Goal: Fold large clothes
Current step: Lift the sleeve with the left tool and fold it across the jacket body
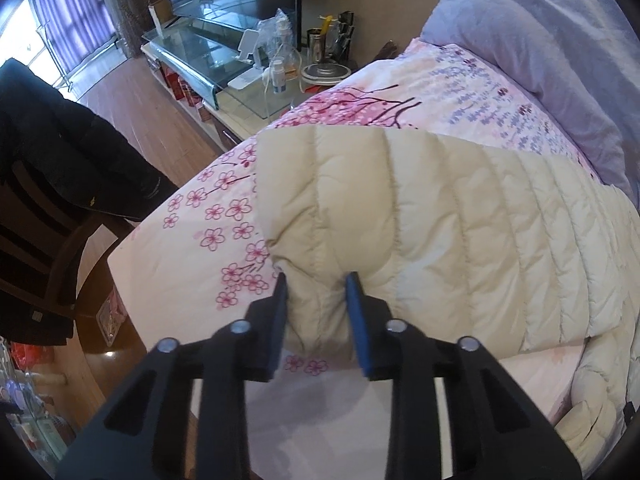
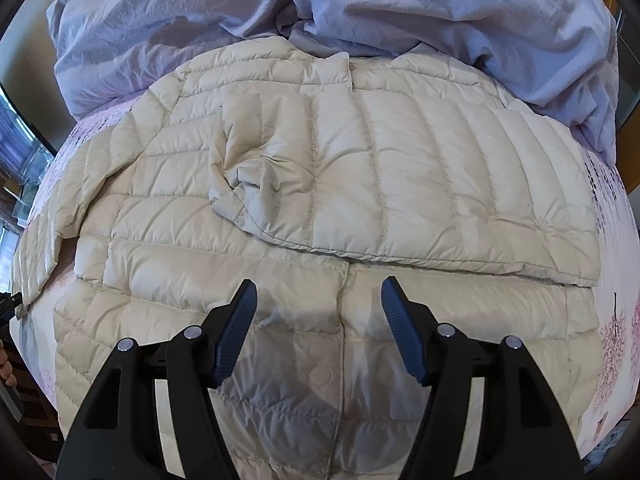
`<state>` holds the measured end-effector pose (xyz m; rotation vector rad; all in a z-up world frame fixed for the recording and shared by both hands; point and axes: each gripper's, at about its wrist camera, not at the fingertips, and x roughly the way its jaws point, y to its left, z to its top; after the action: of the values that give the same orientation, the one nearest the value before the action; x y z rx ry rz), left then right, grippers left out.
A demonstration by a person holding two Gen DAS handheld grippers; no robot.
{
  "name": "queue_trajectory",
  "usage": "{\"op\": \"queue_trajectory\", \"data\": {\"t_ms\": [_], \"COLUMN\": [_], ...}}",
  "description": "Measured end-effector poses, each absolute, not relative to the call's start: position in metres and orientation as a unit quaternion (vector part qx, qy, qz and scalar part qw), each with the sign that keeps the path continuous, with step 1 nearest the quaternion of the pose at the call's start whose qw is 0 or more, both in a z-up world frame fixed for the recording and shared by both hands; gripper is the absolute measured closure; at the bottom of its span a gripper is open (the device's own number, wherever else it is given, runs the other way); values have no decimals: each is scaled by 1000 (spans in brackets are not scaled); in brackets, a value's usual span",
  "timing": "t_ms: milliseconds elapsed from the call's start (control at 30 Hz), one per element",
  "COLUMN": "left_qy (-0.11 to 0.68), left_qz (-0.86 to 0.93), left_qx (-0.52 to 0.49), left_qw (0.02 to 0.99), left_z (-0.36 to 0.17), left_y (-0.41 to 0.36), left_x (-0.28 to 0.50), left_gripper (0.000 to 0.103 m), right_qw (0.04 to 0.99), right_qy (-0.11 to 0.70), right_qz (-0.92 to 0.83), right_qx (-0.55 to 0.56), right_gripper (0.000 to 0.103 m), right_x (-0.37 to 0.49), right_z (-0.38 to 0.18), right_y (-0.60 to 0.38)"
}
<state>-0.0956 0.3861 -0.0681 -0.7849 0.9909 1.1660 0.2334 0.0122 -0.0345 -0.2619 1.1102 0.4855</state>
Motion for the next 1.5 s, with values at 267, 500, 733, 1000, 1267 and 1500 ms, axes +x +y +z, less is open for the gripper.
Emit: {"op": "queue_trajectory", "data": {"t_ms": [267,500,733,1000,1267,1500], "left_qy": [439,424,400,381,369,380], "left_qz": [509,512,485,418,332,255], "left_qx": [-333,-311,-274,-257,-244,-232], "left_qw": [661,680,728,784,833,858], "left_z": [-65,-40,1,37,64,66], "left_y": [381,379,370,346,303,250], "left_x": [-88,-75,-36,33,113,185], "left_gripper": [97,98,99,99,99,99], "right_qw": [816,819,819,824,829,831], "right_qy": [519,519,520,519,520,523], "right_qz": [225,222,221,212,197,187], "right_qx": [-118,-108,-98,-78,-57,-44], "right_gripper": [37,37,37,37,37,37], "right_x": [234,237,241,250,263,272], "right_z": [-33,-31,-32,-31,-30,-30], "right_y": [8,2,-3,-21,-47,-67]}}
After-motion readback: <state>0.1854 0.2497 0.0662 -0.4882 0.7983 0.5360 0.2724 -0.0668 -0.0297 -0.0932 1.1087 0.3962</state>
